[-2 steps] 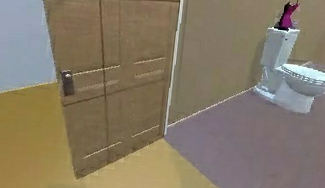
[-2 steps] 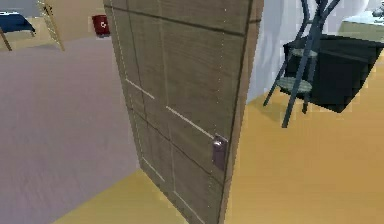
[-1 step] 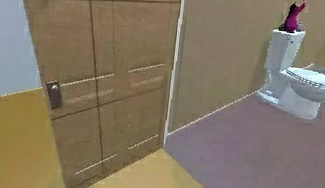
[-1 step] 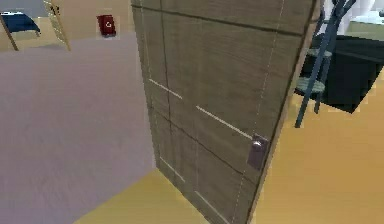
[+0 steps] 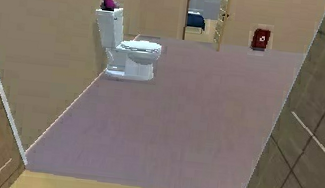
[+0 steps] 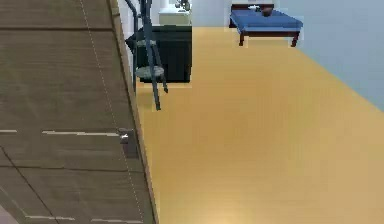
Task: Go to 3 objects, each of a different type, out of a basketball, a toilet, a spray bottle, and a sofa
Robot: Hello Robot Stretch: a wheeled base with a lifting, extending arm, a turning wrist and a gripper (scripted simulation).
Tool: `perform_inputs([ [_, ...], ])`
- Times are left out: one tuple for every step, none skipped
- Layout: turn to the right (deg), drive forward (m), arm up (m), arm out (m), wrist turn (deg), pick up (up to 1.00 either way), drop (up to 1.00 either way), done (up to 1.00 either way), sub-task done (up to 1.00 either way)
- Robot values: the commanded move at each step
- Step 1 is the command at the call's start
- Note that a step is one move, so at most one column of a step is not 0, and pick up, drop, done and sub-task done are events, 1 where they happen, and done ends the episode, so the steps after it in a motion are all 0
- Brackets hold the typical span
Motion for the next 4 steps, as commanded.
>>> perform_inputs([
  [0.0, 0.5, 0.0, 0.0, 0.0, 0.0, 0.0, 0.0, 0.0],
  [21.0, 0.0, 0.0, 0.0, 0.0, 0.0, 0.0, 0.0, 0.0],
  [0.0, 0.8, 0.0, 0.0, 0.0, 0.0, 0.0, 0.0, 0.0],
  [-12.0, 0.0, 0.0, 0.0, 0.0, 0.0, 0.0, 0.0, 0.0],
])
